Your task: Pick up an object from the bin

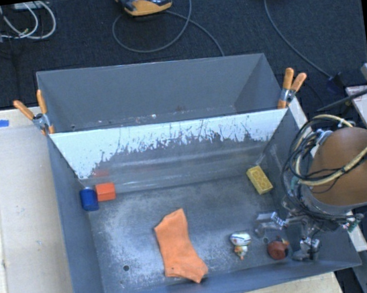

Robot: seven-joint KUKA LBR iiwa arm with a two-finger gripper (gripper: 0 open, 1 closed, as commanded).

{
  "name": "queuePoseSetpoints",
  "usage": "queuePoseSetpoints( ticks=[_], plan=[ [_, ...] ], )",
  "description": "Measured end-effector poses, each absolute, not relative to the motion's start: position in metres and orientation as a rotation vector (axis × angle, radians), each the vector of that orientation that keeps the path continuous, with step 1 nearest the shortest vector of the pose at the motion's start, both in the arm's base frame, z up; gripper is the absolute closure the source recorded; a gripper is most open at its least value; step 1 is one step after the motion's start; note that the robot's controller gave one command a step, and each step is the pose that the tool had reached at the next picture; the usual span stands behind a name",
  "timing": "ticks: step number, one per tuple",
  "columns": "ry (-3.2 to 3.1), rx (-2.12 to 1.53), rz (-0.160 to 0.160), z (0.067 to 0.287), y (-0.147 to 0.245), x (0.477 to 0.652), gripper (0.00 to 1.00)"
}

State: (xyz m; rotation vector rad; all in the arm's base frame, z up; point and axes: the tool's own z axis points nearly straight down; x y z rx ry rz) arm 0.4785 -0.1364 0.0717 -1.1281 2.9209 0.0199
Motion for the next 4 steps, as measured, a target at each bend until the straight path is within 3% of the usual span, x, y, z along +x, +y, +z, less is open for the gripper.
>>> queuePoseSetpoints(
  ticks=[1, 2, 3, 4],
  plan=[
    [2.857, -1.281, 0.026, 0.071, -0.13, 0.483, 0.0],
    [2.656, -1.656, 0.021, 0.069, -0.117, 0.485, 1.0],
    [2.655, -1.657, 0.021, 0.069, -0.117, 0.485, 1.0],
    [2.645, -1.678, 0.029, 0.131, -0.122, 0.486, 1.0]
  ],
)
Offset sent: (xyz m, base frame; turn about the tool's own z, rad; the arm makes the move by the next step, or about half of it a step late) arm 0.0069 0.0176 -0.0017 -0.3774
